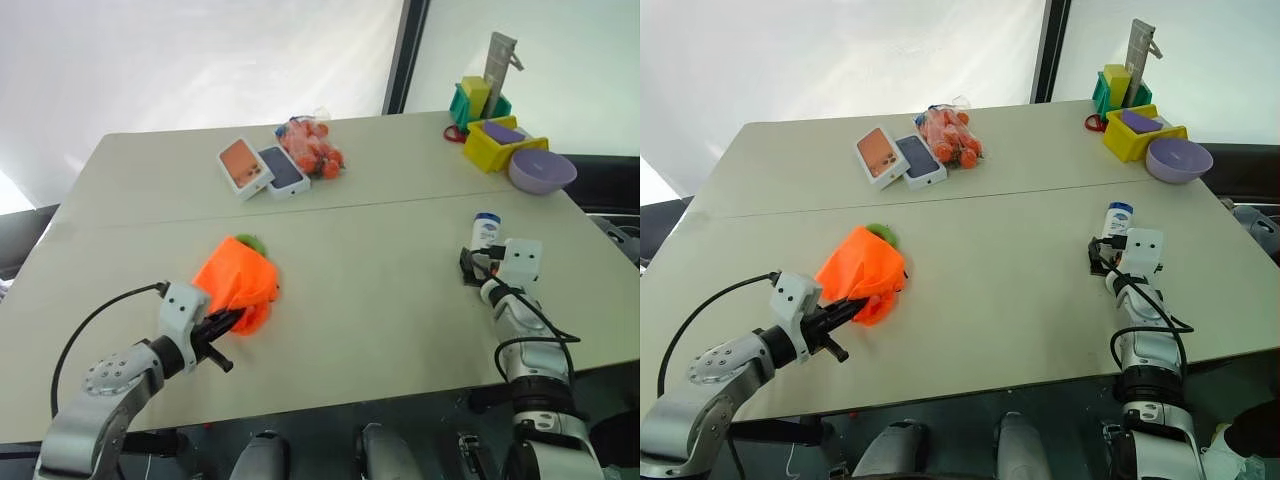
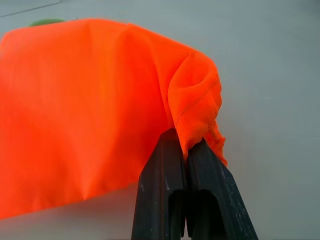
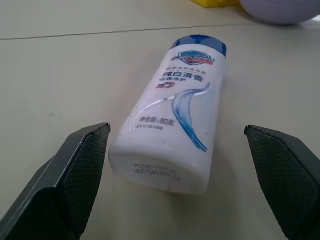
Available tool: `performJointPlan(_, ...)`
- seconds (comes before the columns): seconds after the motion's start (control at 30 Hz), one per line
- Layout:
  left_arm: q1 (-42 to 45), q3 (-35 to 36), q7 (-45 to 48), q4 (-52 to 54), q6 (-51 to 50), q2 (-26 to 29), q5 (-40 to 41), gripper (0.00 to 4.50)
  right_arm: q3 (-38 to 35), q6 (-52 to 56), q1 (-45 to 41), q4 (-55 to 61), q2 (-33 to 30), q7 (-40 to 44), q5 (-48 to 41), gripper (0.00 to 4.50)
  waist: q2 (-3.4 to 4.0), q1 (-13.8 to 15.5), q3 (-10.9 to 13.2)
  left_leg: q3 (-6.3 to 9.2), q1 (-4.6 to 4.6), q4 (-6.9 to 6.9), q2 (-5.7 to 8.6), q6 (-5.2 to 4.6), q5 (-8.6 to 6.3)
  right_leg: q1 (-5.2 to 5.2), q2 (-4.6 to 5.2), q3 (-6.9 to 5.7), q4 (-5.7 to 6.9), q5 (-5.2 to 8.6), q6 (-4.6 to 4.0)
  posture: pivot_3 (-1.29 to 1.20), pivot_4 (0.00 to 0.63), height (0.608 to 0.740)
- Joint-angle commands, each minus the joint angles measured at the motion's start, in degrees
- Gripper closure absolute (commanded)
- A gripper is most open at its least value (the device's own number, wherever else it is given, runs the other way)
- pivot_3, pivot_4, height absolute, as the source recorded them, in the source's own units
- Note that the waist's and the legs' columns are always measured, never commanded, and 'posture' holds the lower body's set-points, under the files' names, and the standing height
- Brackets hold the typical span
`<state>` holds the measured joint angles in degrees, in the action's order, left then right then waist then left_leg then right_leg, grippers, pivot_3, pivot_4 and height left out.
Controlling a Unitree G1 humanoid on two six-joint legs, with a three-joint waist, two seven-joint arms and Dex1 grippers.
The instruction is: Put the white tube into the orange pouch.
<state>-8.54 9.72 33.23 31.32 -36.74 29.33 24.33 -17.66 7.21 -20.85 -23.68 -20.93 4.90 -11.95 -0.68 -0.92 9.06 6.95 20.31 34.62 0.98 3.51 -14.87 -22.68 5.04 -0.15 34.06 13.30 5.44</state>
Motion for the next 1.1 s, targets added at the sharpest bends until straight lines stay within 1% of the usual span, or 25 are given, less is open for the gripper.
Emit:
performJointPlan(0.03,0.6,-0.3,-0.2,0.2,1.4,0.1,0.1,4.48,-1.8,-0.4,-1.6,0.2,0.3,-0.1,-1.4,0.0,0.0,0.0,0.0,0.0,0.0,0.0,0.0,0.0,0.0,0.0,0.0,0.0,0.0,0.0,0.0,0.0,0.15,0.74)
performJointPlan(0.07,0.7,-0.4,-0.2,0.0,1.5,0.2,0.0,4.48,-1.9,-0.4,-1.7,0.1,0.3,0.0,-1.6,0.0,0.0,0.0,0.0,0.0,0.0,-0.01,0.0,0.0,0.0,0.0,0.0,0.0,0.0,0.0,0.0,0.0,0.15,0.74)
performJointPlan(0.17,0.9,-0.6,-0.1,-0.4,1.9,0.2,-0.2,4.5,-2.3,-0.3,-1.8,0.0,0.6,0.3,-2.3,0.86,0.01,0.0,0.0,0.0,0.01,-0.01,0.0,0.0,0.0,0.0,0.0,0.0,0.0,0.0,0.0,0.0,0.15,0.74)
performJointPlan(0.23,0.9,-0.7,0.0,-0.4,2.0,0.2,-0.2,4.5,-2.2,-0.1,-1.8,0.1,0.7,0.3,-2.4,1.84,0.01,0.0,0.0,0.0,0.0,-0.01,0.0,-0.01,0.0,0.0,0.0,0.0,-0.01,0.0,0.01,0.0,0.15,0.74)
performJointPlan(0.3,1.0,-0.9,-0.1,-0.4,2.2,0.1,-0.1,4.5,-2.0,0.1,-1.7,0.4,0.6,0.5,-2.5,2.68,-0.01,0.0,0.0,0.0,0.0,-0.01,0.0,-0.01,0.0,0.01,0.0,0.0,-0.01,0.03,0.04,0.0,0.15,0.74)
performJointPlan(0.53,1.3,-1.3,-0.2,-0.9,2.7,0.2,-0.1,4.5,-1.7,-0.9,-1.2,0.7,0.4,0.8,-1.9,2.68,0.0,0.0,0.0,0.0,-0.01,0.0,0.0,-0.01,0.0,0.02,0.0,0.0,-0.01,0.06,0.1,0.0,0.15,0.74)
performJointPlan(0.6,1.5,-1.1,-0.1,-1.3,2.9,0.3,0.0,4.5,-1.1,-2.0,-0.5,2.1,0.0,2.3,-1.6,2.68,0.0,0.0,0.0,0.0,-0.01,0.0,0.0,-0.01,0.0,0.02,0.0,0.0,-0.01,0.06,0.1,0.0,0.15,0.74)
performJointPlan(0.67,1.7,-0.6,-0.1,-1.7,2.9,0.2,0.4,4.5,0.3,-3.0,0.5,4.6,-0.4,6.1,-2.0,2.68,0.02,0.0,0.0,0.0,0.0,0.0,0.0,-0.01,0.0,0.01,0.0,0.0,-0.01,0.06,0.1,0.0,0.15,0.74)
performJointPlan(0.77,2.3,1.5,-0.1,-2.3,2.2,-0.2,2.4,4.5,5.4,-1.7,4.5,15.6,-1.9,19.2,-6.2,2.68,0.17,-0.1,0.1,0.0,0.01,-0.03,0.0,-0.01,0.0,-0.01,0.0,0.0,-0.01,0.07,0.11,0.0,0.15,0.74)
performJointPlan(0.83,2.8,3.3,0.1,-2.8,1.4,-0.3,4.4,4.5,9.5,4.1,8.3,25.8,-4.1,28.8,-12.1,2.68,0.25,-0.1,0.2,0.0,0.01,-0.08,-0.01,-0.02,-0.01,-0.04,0.0,0.0,-0.01,0.07,0.14,0.0,0.15,0.74)
performJointPlan(0.9,3.4,4.9,0.3,-3.6,0.4,-0.4,6.7,4.5,13.1,9.1,11.1,33.4,-6.7,35.2,-16.1,2.68,0.22,-0.1,0.2,0.01,-0.01,-0.24,-0.06,-0.02,-0.01,-0.04,-0.03,0.0,-0.01,0.1,0.18,0.0,0.15,0.74)
performJointPlan(1.0,4.3,6.9,1.1,-4.4,-1.5,0.1,10.4,4.5,19.0,14.7,12.6,41.1,-9.5,41.2,-18.7,2.68,0.13,0.1,0.1,0.03,-0.03,-0.28,-0.1,-0.02,-0.01,-0.04,-0.06,-0.02,-0.02,0.12,0.2,0.0,0.15,0.74)
performJointPlan(1.1,4.4,8.5,2.7,-4.4,-4.1,1.2,14.7,4.5,24.9,17.9,11.6,44.2,-10.4,43.8,-17.6,2.68,0.0,0.2,0.1,0.03,-0.04,-0.26,-0.1,0.0,-0.02,-0.09,-0.06,-0.03,-0.05,0.13,0.19,0.0,0.15,0.74)
